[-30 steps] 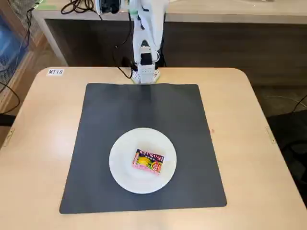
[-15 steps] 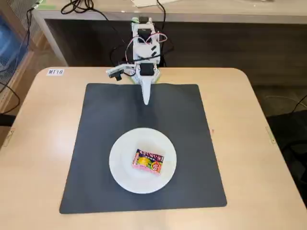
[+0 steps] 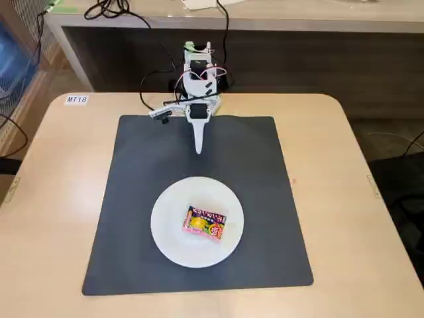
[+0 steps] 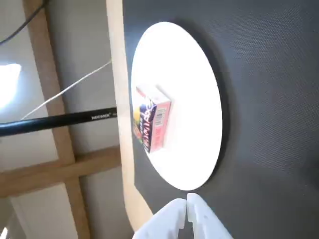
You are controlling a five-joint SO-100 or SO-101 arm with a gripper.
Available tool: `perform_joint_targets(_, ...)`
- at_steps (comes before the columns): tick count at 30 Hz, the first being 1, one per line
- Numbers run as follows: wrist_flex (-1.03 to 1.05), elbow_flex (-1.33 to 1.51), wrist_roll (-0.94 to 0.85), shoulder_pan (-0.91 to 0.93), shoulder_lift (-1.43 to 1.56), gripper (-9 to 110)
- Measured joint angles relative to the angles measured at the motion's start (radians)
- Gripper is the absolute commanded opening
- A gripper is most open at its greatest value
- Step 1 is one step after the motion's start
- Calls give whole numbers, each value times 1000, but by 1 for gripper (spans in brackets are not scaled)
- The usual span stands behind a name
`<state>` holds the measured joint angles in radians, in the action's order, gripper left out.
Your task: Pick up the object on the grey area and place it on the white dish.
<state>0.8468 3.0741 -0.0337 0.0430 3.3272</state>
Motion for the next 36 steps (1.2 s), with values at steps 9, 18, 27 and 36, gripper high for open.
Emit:
perform_joint_targets(9,-54,6,0,0,0,0)
perform_joint_targets(18,-83,8,-15,12,0,0)
perform_joint_targets(27,-83,8,-21,12,0,0)
perform_joint_targets(36,-83,8,-21,12,0,0)
